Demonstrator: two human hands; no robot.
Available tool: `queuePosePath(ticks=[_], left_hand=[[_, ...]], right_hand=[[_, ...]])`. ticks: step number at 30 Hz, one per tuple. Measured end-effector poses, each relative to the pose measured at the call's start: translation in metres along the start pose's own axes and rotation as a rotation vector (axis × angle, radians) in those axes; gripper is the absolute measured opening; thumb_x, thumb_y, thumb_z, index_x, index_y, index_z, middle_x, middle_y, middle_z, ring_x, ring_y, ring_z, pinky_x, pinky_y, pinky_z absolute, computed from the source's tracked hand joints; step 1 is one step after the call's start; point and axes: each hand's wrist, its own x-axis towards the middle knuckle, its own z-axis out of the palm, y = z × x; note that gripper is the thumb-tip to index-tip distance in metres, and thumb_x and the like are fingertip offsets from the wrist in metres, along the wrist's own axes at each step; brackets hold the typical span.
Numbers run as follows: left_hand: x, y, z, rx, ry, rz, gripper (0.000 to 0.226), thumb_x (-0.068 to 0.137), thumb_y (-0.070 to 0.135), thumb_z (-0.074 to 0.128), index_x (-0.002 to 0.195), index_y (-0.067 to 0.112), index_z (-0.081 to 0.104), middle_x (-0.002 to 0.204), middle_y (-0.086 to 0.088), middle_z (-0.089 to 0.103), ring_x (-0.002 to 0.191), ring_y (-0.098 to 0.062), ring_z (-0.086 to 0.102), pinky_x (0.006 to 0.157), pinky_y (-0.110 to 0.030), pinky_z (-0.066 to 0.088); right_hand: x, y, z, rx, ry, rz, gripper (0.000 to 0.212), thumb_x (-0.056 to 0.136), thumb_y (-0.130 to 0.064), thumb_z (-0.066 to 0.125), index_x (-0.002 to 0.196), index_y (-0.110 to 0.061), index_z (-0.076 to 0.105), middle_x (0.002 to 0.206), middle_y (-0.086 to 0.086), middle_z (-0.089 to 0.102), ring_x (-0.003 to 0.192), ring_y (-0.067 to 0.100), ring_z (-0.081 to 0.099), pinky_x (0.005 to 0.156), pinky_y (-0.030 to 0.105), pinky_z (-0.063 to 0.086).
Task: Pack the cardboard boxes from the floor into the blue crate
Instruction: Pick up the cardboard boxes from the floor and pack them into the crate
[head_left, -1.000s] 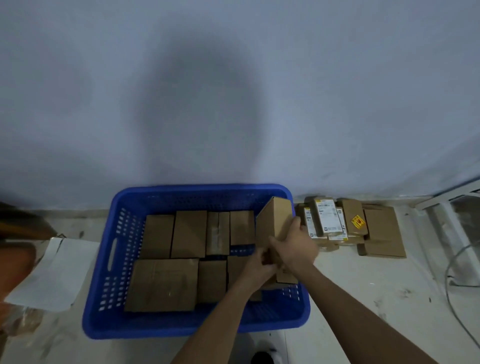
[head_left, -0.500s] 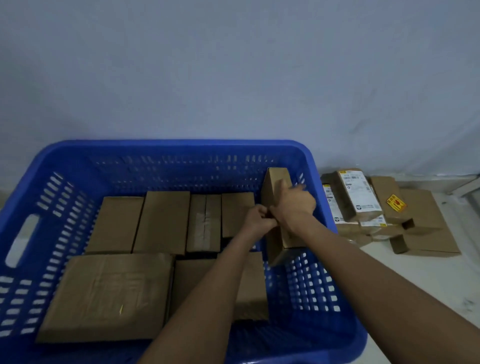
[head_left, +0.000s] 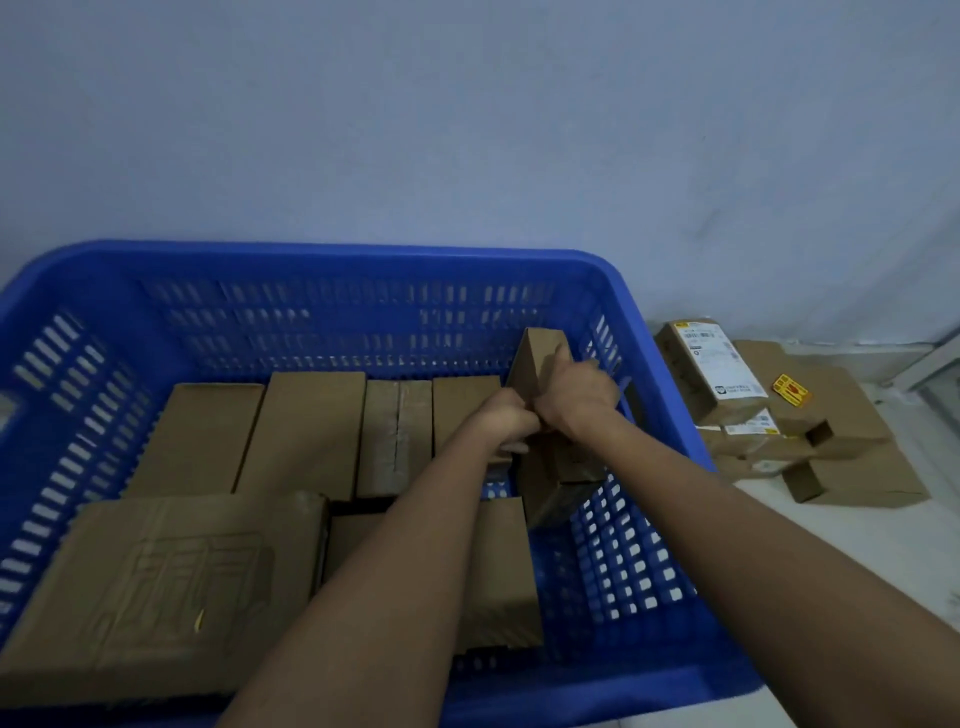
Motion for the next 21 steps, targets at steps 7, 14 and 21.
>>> queuePosePath(ticks=[7, 14, 21], left_hand=[[0.003, -0.005, 0.014, 0.208, -0.026, -0.055, 0.033, 0.086, 0.003, 0.060, 0.119, 0.004, 0.054, 0.119, -0.015, 0.059, 0.100, -0.027, 0.066, 0.082, -0.035, 0.059], [0.010, -0.008, 0.008, 0.113, -0.085, -0.129, 0.027, 0.088, 0.002, 0.058, 0.107, 0.016, 0.045, 0.122, -0.014, 0.056, 0.098, -0.023, 0.065, 0.083, -0.032, 0.057], [0.034, -0.013, 0.009, 0.193, -0.101, -0.137, 0.046, 0.091, 0.007, 0.055, 0.135, 0.007, 0.040, 0.125, -0.017, 0.054, 0.100, -0.025, 0.066, 0.087, -0.035, 0.058]], right_hand=[[-0.003, 0.011, 0.030, 0.019, -0.001, -0.058, 0.047, 0.095, -0.020, 0.048, 0.138, -0.009, 0.030, 0.132, 0.025, 0.044, 0.110, 0.038, 0.054, 0.067, 0.038, 0.041], [-0.005, 0.007, 0.030, -0.033, 0.035, -0.067, 0.054, 0.095, -0.044, 0.048, 0.134, -0.008, 0.038, 0.135, 0.019, 0.040, 0.109, 0.032, 0.055, 0.068, 0.035, 0.041], [0.008, 0.010, 0.039, -0.109, 0.065, -0.083, 0.045, 0.099, -0.034, 0.043, 0.136, -0.007, 0.041, 0.136, 0.020, 0.041, 0.109, 0.031, 0.057, 0.066, 0.034, 0.038]])
